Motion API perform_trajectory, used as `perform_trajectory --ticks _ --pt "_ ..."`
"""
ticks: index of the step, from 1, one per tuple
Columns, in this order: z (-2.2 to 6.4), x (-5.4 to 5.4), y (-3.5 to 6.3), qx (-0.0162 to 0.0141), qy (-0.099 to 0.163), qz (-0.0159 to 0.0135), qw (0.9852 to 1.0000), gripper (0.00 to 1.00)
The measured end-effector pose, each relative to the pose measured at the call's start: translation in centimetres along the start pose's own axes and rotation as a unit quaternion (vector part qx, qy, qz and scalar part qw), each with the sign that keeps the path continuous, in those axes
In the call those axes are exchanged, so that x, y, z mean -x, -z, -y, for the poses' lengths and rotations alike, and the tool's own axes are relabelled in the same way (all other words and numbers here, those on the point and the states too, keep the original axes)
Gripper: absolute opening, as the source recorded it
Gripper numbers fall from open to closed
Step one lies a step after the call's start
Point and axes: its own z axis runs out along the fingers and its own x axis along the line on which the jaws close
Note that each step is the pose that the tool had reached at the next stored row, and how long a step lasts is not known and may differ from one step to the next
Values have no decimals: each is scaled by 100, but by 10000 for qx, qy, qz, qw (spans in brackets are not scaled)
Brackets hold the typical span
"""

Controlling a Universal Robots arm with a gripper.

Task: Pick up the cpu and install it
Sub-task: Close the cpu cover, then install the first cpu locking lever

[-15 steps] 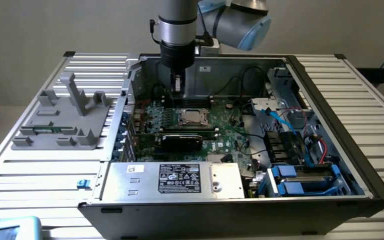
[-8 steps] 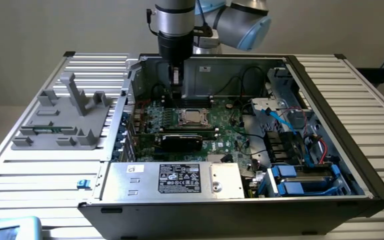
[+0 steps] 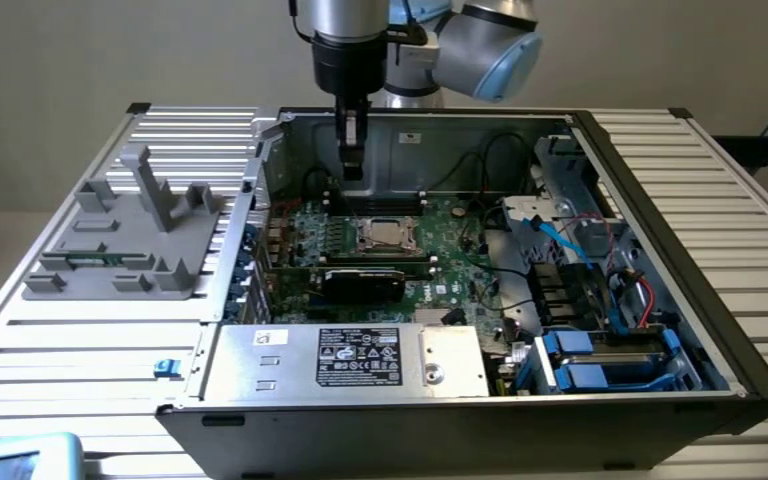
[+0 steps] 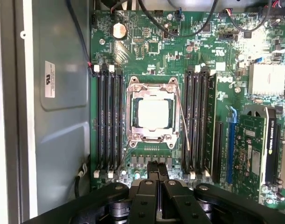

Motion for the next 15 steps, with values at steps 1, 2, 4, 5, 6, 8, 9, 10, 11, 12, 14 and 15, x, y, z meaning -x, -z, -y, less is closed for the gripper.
perform_trajectory --ticks 1,2,4,5,6,8,9,10,11,12,14,15 --pt "0 0 22 2 0 0 10000 11" --pt "0 0 34 2 0 0 10000 11" --pt "1 0 41 3 -1 -2 10000 11" --pt "0 0 42 2 -1 -3 10000 11" --pt "1 0 43 2 -1 -3 10000 11" --pt "0 -1 43 2 0 -3 10000 11" --pt "0 -3 44 1 0 -2 10000 11" --pt "0 -4 44 2 -1 -3 10000 11" --pt "0 -5 44 3 -1 -5 10000 11" --pt "1 -5 43 3 -1 -6 10000 11" --pt "0 -5 43 3 -1 -6 10000 11" --pt "1 -5 43 3 -2 -6 10000 11"
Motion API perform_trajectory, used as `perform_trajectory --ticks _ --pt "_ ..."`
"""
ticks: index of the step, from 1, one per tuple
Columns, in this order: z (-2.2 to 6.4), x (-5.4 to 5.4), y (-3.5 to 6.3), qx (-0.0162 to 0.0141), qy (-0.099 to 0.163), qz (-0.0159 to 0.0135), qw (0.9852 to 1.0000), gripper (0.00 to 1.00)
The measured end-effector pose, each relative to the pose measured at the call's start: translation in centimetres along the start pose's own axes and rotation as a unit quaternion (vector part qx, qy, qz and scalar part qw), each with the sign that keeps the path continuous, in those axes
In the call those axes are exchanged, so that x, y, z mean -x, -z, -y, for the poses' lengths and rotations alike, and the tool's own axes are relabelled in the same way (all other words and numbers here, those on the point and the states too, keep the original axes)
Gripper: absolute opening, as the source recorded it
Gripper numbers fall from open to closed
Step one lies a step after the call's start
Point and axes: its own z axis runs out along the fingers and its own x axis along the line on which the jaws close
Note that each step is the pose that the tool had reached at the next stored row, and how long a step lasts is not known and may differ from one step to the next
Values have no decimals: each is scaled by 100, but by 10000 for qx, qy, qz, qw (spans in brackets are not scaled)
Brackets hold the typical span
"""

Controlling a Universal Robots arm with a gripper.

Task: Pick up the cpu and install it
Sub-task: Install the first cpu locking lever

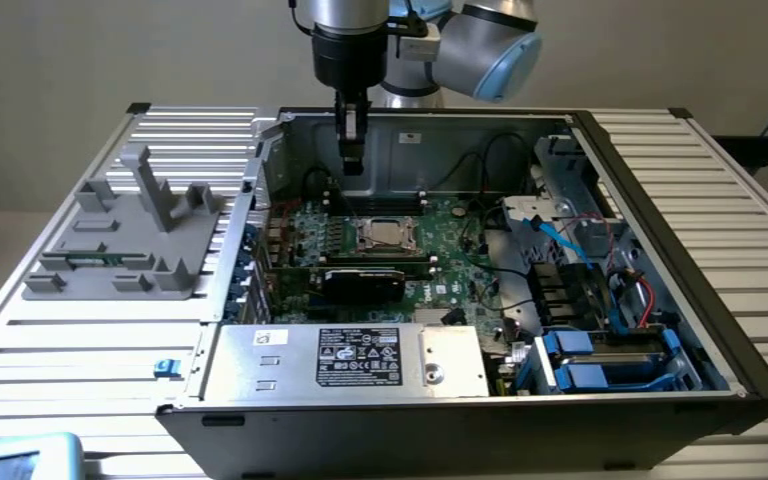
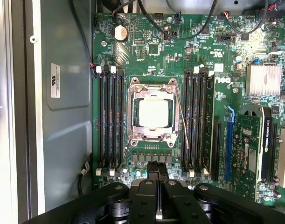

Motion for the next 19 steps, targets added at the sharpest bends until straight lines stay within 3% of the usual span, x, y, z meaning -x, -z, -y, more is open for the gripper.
perform_trajectory --ticks 9,14,19 --pt "2 0 0 2 -13 0 10000 11" --pt "2 0 0 4 -381 1 9993 11" --pt "2 0 -3 6 -798 1 9968 11"
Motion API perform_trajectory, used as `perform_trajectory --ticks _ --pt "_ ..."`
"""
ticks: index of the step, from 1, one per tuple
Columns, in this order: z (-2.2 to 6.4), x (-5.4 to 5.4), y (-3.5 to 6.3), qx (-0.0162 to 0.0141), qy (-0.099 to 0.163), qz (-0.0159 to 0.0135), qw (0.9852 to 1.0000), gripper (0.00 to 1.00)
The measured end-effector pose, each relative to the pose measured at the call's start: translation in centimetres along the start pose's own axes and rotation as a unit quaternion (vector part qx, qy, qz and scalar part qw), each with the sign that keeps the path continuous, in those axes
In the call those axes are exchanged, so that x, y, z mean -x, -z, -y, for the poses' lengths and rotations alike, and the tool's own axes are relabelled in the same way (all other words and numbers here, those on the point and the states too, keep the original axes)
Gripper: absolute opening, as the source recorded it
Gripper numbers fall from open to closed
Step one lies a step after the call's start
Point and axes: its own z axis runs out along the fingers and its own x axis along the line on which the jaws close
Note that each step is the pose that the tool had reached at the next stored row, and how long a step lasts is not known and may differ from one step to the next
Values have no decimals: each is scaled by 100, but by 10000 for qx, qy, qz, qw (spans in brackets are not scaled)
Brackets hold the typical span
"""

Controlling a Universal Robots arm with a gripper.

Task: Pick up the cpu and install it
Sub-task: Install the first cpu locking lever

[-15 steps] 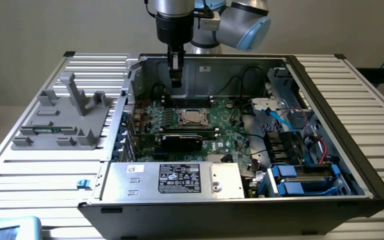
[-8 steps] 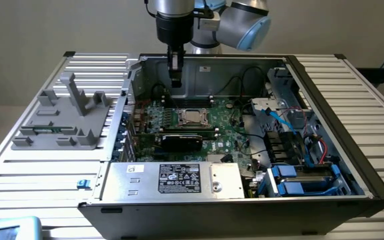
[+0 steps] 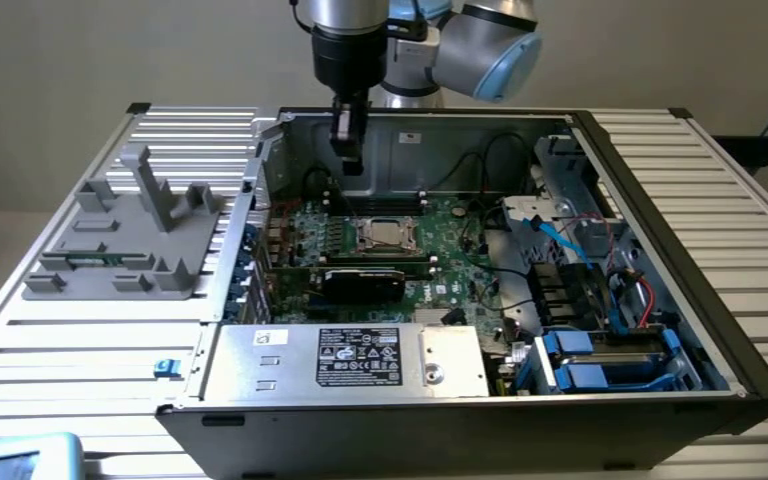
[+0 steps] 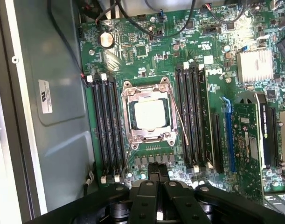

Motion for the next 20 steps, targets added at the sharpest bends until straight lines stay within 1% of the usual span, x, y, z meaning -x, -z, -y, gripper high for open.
perform_trajectory --ticks 2,5,7,9,12,15,17,20 --pt "0 0 -2 1 -166 0 9999 11" --pt "0 0 -6 2 -422 0 9991 11" --pt "0 0 -8 3 -591 0 9983 11" --pt "0 0 -11 4 -766 0 9971 11" --pt "0 0 -17 5 -1033 1 9946 11" --pt "0 0 -23 6 -1285 1 9917 11" --pt "0 0 -26 7 -1454 1 9894 11" --pt "0 0 -30 8 -1711 1 9853 11"
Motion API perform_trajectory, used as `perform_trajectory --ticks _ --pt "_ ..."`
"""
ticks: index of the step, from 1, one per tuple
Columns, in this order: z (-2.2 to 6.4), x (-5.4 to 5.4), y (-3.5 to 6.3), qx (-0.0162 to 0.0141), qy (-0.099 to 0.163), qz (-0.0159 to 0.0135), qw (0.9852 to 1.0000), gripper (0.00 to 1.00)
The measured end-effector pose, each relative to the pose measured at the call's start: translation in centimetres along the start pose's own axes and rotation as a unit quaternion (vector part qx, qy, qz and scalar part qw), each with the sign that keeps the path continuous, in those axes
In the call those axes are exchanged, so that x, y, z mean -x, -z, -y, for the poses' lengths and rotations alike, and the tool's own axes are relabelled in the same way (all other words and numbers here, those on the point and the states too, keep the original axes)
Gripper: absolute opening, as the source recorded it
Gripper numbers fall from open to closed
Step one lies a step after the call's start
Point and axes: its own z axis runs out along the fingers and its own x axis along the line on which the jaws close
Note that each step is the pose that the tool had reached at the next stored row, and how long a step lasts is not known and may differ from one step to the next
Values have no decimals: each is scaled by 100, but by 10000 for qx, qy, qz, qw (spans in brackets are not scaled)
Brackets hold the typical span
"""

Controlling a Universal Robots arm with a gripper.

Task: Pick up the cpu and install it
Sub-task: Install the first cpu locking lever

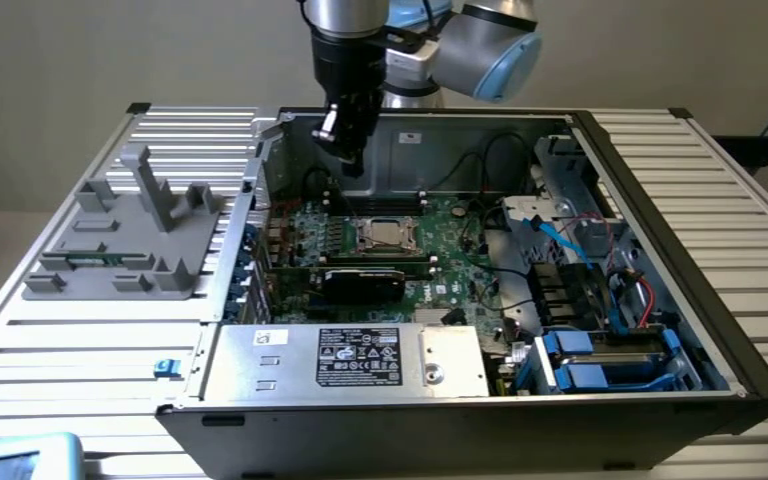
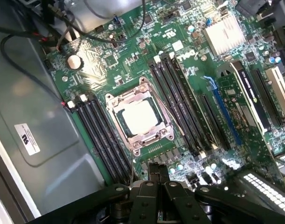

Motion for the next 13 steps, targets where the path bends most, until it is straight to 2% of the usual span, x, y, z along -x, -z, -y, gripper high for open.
perform_trajectory --ticks 3,6,10,13 --pt "0 0 -3 1 -260 1 9997 11" --pt "0 0 -7 2 -517 0 9987 11" --pt "0 0 -11 4 -866 1 9962 11" --pt "0 0 -14 5 -1119 1 9937 11"
